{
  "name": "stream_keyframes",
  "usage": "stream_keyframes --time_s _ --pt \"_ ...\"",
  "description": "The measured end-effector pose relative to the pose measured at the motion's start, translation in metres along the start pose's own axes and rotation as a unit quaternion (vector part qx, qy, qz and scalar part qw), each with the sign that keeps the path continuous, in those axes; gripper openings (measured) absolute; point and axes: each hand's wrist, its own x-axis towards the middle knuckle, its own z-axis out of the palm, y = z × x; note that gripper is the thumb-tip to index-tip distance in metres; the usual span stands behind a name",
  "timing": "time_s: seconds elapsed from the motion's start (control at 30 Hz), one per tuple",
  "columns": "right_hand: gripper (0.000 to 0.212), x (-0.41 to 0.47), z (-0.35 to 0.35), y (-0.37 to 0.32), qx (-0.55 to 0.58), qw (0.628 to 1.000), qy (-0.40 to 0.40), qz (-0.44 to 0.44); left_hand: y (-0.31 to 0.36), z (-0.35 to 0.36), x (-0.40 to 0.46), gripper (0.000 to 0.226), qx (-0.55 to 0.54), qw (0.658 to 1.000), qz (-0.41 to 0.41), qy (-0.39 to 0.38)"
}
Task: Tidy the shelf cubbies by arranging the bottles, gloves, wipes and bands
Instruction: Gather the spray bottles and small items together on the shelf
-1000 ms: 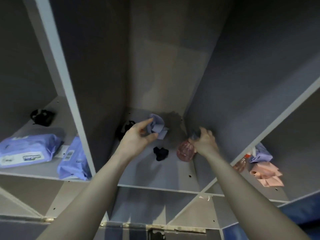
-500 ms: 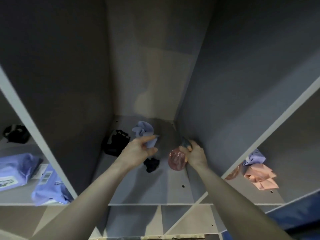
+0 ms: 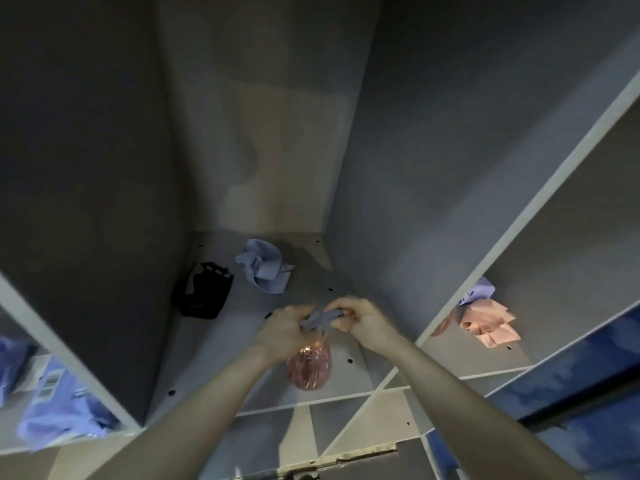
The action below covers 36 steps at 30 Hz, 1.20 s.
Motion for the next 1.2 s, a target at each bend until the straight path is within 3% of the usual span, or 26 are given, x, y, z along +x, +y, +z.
stream_keyframes --time_s 0.07,0.2,0.3,0.5,0.67,0.8,0.97,1.13,1.2 --pt "0.027 0.0 0.001 -0.001 0.011 1.0 0.014 0.0 0.001 0.007 0.002 0.015 0.023 1.0 0.004 0.005" --pt "0.04 -0.01 -0.002 -0.002 -0.006 0.998 0.056 -0.011 0.01 0.016 0.002 0.022 0.058 0.998 -0.01 0.026" --pt "0.044 -0.02 -0.011 0.001 0.009 0.998 0.062 -0.019 0.019 0.023 0.007 0.015 0.066 0.997 -0.021 0.025" --pt "0.051 -0.051 -0.034 0.002 0.06 0.998 0.005 -0.031 0.035 0.043 -0.001 0.029 0.078 0.993 -0.06 0.068" --pt "0.043 -0.105 -0.07 0.025 0.065 0.993 -0.052 -0.081 0.065 0.056 -0.029 0.023 0.004 0.991 -0.075 0.107" --pt "0.023 -0.125 -0.111 0.069 0.079 0.994 0.01 -0.078 0.107 0.081 -0.044 0.017 -0.068 0.989 -0.101 0.084" --pt "0.025 -0.1 -0.161 0.132 0.086 0.987 0.131 -0.025 0.148 0.122 -0.04 0.01 -0.163 0.973 -0.148 0.07" --pt "0.076 -0.051 -0.186 0.17 -0.093 0.989 0.108 0.032 0.184 0.151 -0.027 0.014 -0.222 0.96 -0.153 0.073" --pt "0.085 -0.031 -0.19 0.18 -0.081 0.991 0.075 0.074 0.197 0.159 -0.02 0.01 -0.233 0.957 -0.154 0.082"
